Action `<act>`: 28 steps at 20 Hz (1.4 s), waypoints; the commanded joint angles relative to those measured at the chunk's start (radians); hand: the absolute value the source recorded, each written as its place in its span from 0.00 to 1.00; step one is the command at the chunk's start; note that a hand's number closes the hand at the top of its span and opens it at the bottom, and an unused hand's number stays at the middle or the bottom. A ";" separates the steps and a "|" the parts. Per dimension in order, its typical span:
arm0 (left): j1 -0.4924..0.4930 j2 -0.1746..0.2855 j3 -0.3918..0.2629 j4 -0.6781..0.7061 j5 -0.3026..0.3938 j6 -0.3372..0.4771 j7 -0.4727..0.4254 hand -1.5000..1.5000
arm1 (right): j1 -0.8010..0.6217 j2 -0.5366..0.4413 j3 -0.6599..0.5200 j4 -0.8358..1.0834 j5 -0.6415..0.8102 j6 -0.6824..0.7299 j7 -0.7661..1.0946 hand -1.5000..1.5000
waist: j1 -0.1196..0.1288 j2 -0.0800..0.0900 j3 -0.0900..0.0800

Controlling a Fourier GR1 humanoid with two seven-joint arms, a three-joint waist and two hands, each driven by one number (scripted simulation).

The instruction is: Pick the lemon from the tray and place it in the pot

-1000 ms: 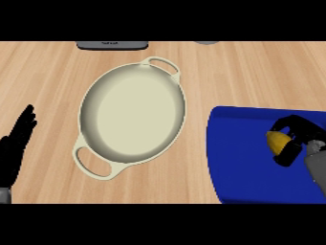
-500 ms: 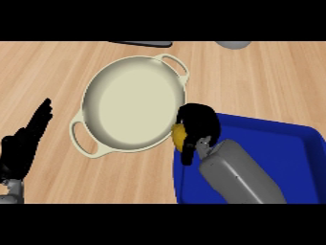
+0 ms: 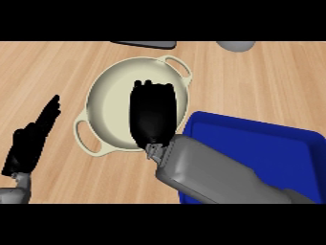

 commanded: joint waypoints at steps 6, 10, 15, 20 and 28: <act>-0.048 -0.024 0.000 0.035 -0.006 0.019 0.018 0.50 | -0.220 0.015 0.026 0.010 0.067 -0.170 0.307 1.00 | -0.010 0.013 0.001; -0.024 -0.006 0.009 0.036 -0.011 0.013 -0.004 0.50 | -0.294 0.015 -0.014 0.027 0.065 -0.221 0.341 1.00 | -0.008 0.012 0.002; -0.018 0.004 0.023 0.026 -0.007 0.011 -0.009 0.50 | -0.331 0.015 -0.001 0.110 0.090 -0.307 0.345 1.00 | -0.019 0.022 0.002; -0.011 0.007 0.037 0.028 0.000 0.009 -0.011 0.50 | -0.369 0.015 -0.048 0.177 0.042 -0.347 0.319 1.00 | -0.043 0.021 0.004; -0.023 -0.005 0.037 0.009 0.006 0.007 0.011 0.50 | -0.425 0.015 -0.085 0.406 -0.022 -0.457 0.176 1.00 | -0.055 0.028 0.005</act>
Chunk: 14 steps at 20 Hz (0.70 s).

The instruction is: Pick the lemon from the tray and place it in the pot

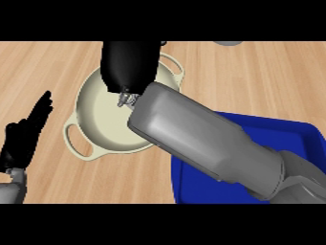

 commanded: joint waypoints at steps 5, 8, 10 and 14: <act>-0.041 -0.003 0.012 0.031 -0.008 0.006 -0.001 0.50 | -0.062 0.013 -0.043 0.275 -0.096 -0.164 -0.015 1.00 | -0.010 0.010 0.000; 0.028 -0.012 0.004 -0.005 -0.010 0.003 -0.040 0.50 | -0.041 0.013 -0.020 0.386 -0.097 -0.197 -0.064 1.00 | 0.005 0.009 0.000; -0.036 -0.026 -0.009 0.020 -0.026 0.018 -0.012 0.50 | -0.043 0.013 -0.045 0.420 -0.138 -0.244 -0.114 1.00 | 0.005 0.019 0.001; -0.038 -0.023 -0.007 0.001 -0.015 0.006 0.009 0.50 | 0.025 0.013 -0.089 0.429 -0.228 -0.353 -0.162 0.00 | 0.012 0.020 0.002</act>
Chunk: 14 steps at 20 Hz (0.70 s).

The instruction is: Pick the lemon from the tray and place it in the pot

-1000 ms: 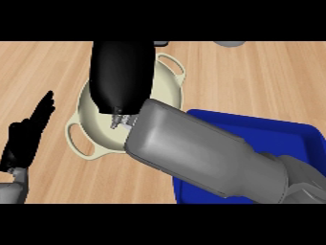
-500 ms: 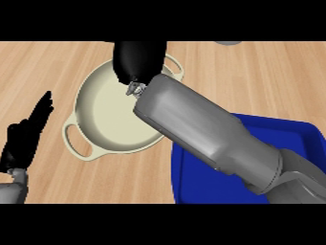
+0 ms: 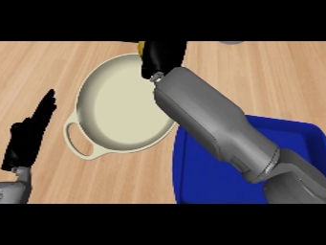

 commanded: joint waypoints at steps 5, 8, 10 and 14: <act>-0.023 0.006 0.001 0.000 0.004 -0.021 -0.004 0.50 | -0.003 0.005 -0.092 0.088 -0.163 -0.184 -0.119 0.00 | 0.013 0.006 0.001; -0.004 -0.008 -0.002 -0.007 -0.002 -0.007 -0.003 0.50 | 0.007 0.005 -0.075 0.118 -0.195 -0.230 -0.144 0.00 | 0.023 0.005 0.001; 0.015 -0.014 -0.014 0.009 -0.022 0.002 -0.023 0.50 | 0.028 0.005 -0.068 0.117 -0.195 -0.310 -0.199 0.00 | 0.022 0.008 0.001; -0.007 -0.002 -0.002 0.021 -0.008 -0.015 -0.004 0.50 | 0.002 0.005 -0.112 0.022 -0.207 -0.521 -0.269 0.00 | 0.008 0.005 0.002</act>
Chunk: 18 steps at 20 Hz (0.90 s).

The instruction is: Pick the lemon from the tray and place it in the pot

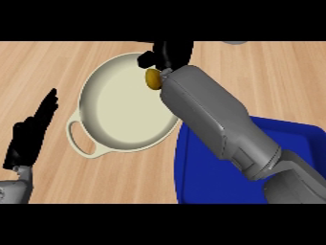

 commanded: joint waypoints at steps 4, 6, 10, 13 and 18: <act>0.019 0.000 0.005 0.007 -0.003 -0.001 -0.008 0.50 | 0.010 0.003 -0.027 -0.087 -0.080 -0.311 -0.065 0.00 | -0.008 -0.008 -0.001; -0.003 0.002 0.027 0.002 0.016 -0.002 0.014 0.50 | 0.010 0.003 -0.054 -0.132 -0.152 -0.299 -0.100 0.00 | -0.035 -0.015 0.000; 0.065 0.000 0.026 -0.034 0.006 0.003 -0.010 0.50 | 0.091 0.003 0.040 -0.220 -0.260 -0.327 -0.107 0.00 | -0.050 -0.025 0.000; 0.051 -0.002 0.045 -0.027 0.006 0.016 0.029 0.50 | 0.167 0.003 0.062 -0.315 -0.319 -0.332 -0.170 0.00 | -0.086 -0.030 0.001; 0.125 -0.012 0.058 -0.075 -0.008 0.039 0.017 0.50 | 0.299 0.003 0.115 -0.480 -0.277 -0.368 -0.163 0.00 | -0.125 -0.041 0.001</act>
